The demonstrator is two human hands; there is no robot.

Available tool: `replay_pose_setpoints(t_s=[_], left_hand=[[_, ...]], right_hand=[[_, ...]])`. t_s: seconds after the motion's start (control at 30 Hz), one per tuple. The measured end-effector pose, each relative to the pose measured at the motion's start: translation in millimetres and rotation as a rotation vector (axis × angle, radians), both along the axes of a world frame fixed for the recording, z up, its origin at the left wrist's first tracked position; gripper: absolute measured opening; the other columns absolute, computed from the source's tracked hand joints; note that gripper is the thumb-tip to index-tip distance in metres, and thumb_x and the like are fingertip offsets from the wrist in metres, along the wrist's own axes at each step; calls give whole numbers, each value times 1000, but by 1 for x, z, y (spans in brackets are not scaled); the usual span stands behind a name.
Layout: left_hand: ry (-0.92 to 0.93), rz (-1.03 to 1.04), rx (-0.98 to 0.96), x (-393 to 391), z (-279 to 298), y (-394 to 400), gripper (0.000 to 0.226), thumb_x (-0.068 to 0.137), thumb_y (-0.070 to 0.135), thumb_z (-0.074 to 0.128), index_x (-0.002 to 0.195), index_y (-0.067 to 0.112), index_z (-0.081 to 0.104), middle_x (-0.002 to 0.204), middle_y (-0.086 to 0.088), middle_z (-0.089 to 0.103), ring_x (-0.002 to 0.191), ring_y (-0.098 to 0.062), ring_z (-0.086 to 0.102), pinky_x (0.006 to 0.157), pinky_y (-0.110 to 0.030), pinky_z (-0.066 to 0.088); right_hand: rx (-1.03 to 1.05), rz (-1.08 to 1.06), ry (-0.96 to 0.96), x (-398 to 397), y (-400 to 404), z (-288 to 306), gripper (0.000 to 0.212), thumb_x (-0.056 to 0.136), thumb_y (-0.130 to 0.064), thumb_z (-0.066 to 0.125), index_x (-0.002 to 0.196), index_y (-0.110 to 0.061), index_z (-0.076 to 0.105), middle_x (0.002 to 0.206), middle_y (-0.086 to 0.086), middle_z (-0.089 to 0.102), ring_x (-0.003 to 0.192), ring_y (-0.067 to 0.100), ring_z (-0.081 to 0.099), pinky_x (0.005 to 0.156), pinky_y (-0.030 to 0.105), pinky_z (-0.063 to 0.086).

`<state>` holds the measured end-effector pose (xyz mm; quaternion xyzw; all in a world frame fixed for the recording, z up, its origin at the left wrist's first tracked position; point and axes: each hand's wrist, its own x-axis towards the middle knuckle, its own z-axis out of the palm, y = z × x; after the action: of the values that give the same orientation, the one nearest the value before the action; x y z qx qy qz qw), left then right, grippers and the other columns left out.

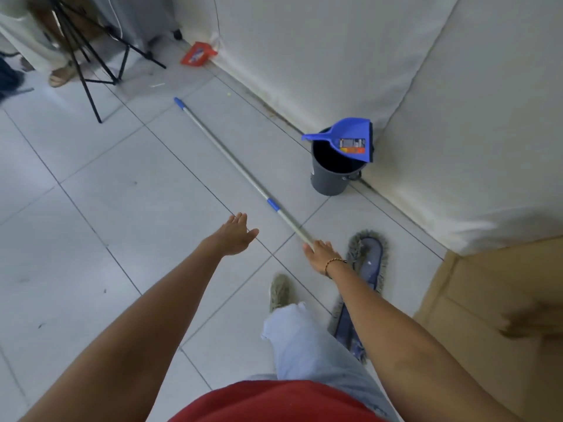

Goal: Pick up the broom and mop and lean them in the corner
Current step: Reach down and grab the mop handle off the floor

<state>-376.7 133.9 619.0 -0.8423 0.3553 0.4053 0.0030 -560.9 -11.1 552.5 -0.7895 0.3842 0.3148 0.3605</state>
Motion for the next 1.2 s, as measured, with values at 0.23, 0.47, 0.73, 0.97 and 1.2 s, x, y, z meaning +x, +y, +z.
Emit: replay_pose_setpoints(t_s=[0.23, 0.47, 0.73, 0.97, 1.2], left_hand=[[53, 89, -3, 107, -3, -49, 64, 101, 38, 30, 147, -4, 13, 155, -21, 23, 144, -30, 20, 115, -42, 20], [107, 2, 59, 182, -17, -76, 67, 102, 39, 27, 149, -1, 4, 162, -14, 5, 149, -27, 4, 121, -42, 9], [301, 335, -189, 319, -47, -101, 65, 100, 42, 29, 151, 7, 9, 160, -13, 17, 144, -29, 26, 117, -39, 19], [717, 837, -265, 406, -115, -140, 50, 101, 41, 29, 142, 13, 32, 149, -5, 35, 141, -23, 27, 118, -40, 18], [878, 1352, -349, 437, -258, -198, 64, 98, 51, 30, 149, 13, 24, 159, -4, 24, 148, -27, 17, 121, -40, 15]], right_hand=[[17, -6, 22, 95, -56, -10, 65, 99, -47, 14, 142, -4, 32, 153, 14, 32, 145, 30, 18, 116, 50, 21], [55, -138, 10, 173, -73, -19, 63, 98, -49, 18, 138, -4, 37, 144, 21, 39, 137, 34, 31, 111, 51, 31], [93, -419, -65, 305, -74, -45, 62, 99, -46, 22, 143, -3, 26, 150, 20, 33, 142, 33, 23, 114, 50, 27], [115, -629, 30, 353, -81, -98, 65, 98, -49, 21, 150, -12, 16, 155, 20, 23, 144, 34, 22, 114, 48, 24], [125, -732, 95, 363, -122, -214, 62, 96, -45, 37, 147, -9, 26, 151, 15, 33, 140, 29, 30, 112, 45, 30]])
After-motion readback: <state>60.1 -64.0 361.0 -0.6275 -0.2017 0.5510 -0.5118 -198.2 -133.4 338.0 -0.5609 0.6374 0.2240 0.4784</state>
